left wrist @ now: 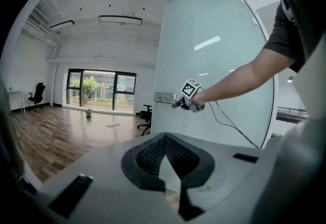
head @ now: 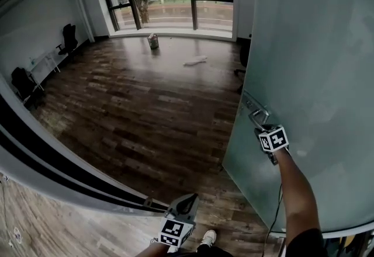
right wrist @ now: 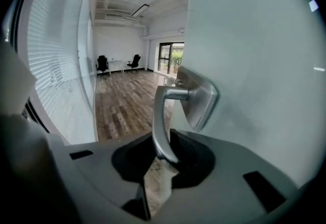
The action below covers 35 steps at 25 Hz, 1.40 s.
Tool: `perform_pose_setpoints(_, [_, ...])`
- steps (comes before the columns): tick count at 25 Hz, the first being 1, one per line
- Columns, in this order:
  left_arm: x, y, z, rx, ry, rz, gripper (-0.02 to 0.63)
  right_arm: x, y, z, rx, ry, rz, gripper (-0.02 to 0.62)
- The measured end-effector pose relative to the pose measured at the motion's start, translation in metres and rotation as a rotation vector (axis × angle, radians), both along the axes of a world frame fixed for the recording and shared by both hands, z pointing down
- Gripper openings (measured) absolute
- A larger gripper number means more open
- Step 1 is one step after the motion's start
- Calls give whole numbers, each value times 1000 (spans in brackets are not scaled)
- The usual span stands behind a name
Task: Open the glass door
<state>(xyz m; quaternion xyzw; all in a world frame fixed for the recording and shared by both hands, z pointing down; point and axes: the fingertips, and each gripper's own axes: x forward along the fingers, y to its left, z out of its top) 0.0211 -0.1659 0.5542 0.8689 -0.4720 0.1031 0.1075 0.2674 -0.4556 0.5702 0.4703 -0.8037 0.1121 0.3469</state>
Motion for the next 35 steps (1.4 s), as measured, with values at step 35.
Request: perform_pose_setpoints(35, [42,-31,8,-8,-24,-18,3,187,41,-59,422,-170,416,140])
